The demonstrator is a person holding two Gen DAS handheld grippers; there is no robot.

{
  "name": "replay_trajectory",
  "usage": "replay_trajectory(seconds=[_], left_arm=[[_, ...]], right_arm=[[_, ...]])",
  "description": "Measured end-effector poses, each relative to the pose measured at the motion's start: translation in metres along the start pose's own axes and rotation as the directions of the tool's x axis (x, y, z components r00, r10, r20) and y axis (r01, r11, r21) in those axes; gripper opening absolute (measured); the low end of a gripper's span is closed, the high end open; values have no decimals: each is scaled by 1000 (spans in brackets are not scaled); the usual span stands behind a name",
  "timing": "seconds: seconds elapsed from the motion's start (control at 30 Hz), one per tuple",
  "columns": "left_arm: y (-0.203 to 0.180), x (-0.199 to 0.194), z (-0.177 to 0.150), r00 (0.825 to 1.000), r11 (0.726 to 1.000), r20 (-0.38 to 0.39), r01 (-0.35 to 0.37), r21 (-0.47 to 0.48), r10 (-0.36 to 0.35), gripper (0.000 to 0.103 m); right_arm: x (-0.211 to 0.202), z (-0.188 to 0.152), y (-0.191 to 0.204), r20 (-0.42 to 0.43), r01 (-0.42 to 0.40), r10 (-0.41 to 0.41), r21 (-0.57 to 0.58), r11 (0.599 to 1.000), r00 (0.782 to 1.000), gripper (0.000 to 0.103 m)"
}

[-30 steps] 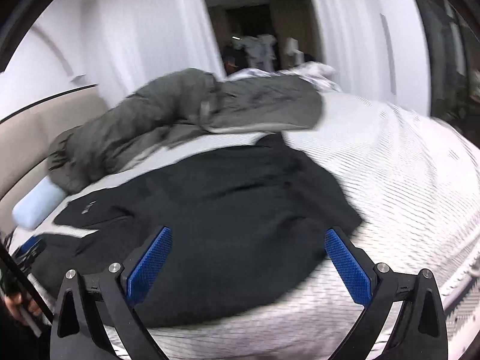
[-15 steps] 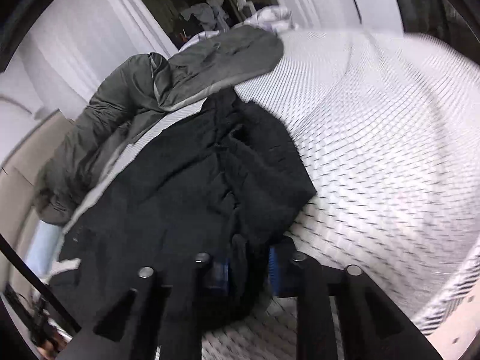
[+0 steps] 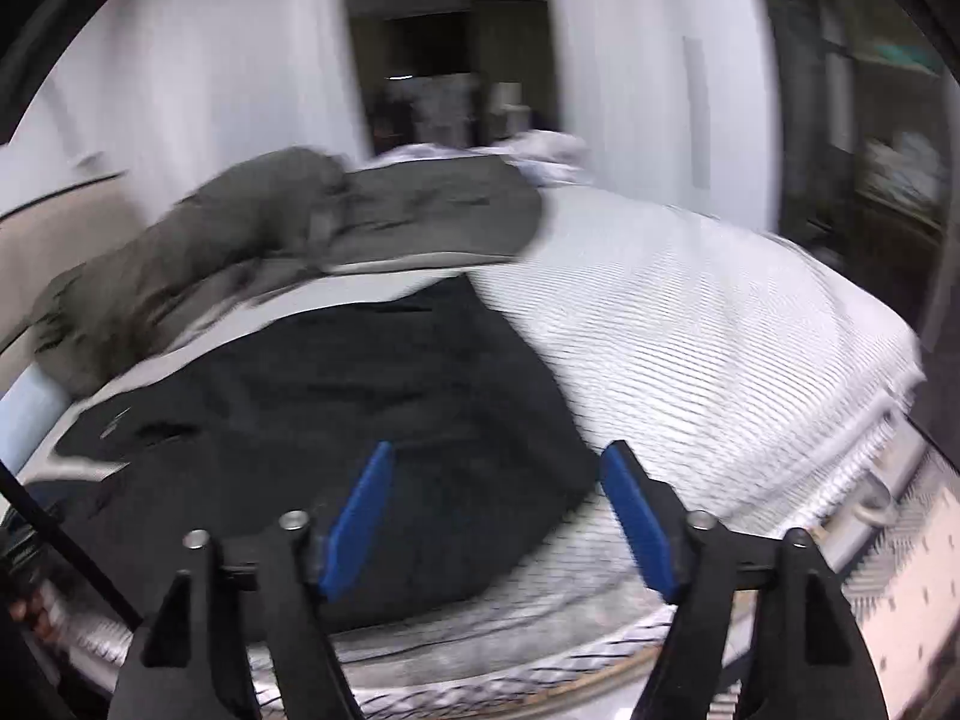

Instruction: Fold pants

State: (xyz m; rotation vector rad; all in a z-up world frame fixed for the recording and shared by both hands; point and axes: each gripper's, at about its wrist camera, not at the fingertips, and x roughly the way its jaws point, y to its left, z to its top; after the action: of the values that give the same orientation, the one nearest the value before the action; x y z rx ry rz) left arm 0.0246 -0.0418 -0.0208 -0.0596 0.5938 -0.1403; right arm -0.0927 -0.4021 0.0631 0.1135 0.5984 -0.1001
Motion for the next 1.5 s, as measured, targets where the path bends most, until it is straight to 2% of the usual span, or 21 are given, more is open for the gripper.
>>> replay_trajectory(seconds=[0.1, 0.17, 0.27, 0.33, 0.4, 0.43, 0.5, 0.57, 0.63, 0.67, 0.7, 0.77, 0.83, 0.9, 1.03, 1.13, 1.2, 1.27, 1.3, 1.43, 1.5], left_arm=[[-44, 14, -5, 996, 990, -34, 91, 110, -88, 103], [-69, 24, -9, 987, 972, -55, 160, 172, -152, 103], [-89, 44, -17, 968, 946, -94, 247, 209, -232, 103], [-91, 61, -23, 979, 961, -125, 185, 207, -162, 103], [-80, 66, -28, 979, 966, -125, 184, 183, -162, 103], [-78, 65, -28, 980, 969, -119, 176, 174, -156, 103], [-59, 56, -28, 989, 978, -112, 119, 171, -100, 103], [-32, 50, -29, 993, 984, -115, 38, 172, -19, 103], [3, 40, -28, 992, 993, -128, -7, 120, 22, 103], [23, 31, -26, 990, 993, -123, -63, 99, 75, 103], [41, 25, -24, 986, 990, -117, -110, 86, 120, 103], [73, 17, -21, 964, 972, -122, -230, 47, 235, 103], [100, 11, -22, 955, 965, -148, -263, -13, 258, 99], [107, 7, -21, 956, 963, -151, -261, -60, 250, 93], [68, 2, -9, 992, 998, -112, -59, -28, 56, 92], [26, 24, 2, 985, 995, -158, 84, 45, -76, 92], [1, 46, 3, 970, 986, -224, 123, 110, -96, 92], [-16, 66, 3, 963, 975, -267, 89, 204, -32, 92], [-12, 72, 5, 962, 976, -270, 84, 199, -28, 92], [25, 85, 17, 960, 995, -281, 32, 90, -5, 92], [34, 79, 18, 963, 999, -268, 16, 47, -3, 87]], right_arm=[[23, -6, 51, -62, -161, 154, -130, 978, 986, 83], [45, -19, 84, -125, -256, 235, -198, 946, 964, 83], [70, -35, 122, -192, -351, 304, -298, 888, 933, 61], [87, -45, 140, -241, -342, 265, -379, 860, 934, 43], [92, -52, 138, -257, -326, 236, -400, 857, 937, 43], [93, -51, 131, -239, -292, 209, -397, 870, 948, 43], [92, -43, 107, -193, -184, 119, -370, 911, 974, 43], [92, -38, 77, -148, -33, -21, -352, 935, 989, 43], [94, -35, 45, -113, 139, -189, -348, 927, 976, 43], [95, -34, 28, -100, 199, -245, -338, 920, 964, 43], [93, -34, 13, -115, 180, -224, -305, 935, 968, 43], [90, -34, 1, -130, 132, -168, -248, 960, 977, 43], [89, -30, 8, -118, 149, -185, -265, 953, 976, 44], [78, -21, 25, -103, 70, -97, -235, 969, 990, 45], [73, -12, 75, -105, -86, 61, -258, 962, 993, 64], [102, -13, 122, -222, -237, 173, -303, 923, 959, 64], [128, -16, 150, -290, -302, 209, -327, 895, 934, 62], [151, -19, 165, -319, -285, 170, -362, 888, 932, 47], [156, -20, 169, -313, -244, 126, -378, 893, 942, 43], [183, -5, 164, -300, -182, 89, -299, 937, 950, 43], [174, -4, 164, -294, -179, 92, -284, 942, 952, 43]])
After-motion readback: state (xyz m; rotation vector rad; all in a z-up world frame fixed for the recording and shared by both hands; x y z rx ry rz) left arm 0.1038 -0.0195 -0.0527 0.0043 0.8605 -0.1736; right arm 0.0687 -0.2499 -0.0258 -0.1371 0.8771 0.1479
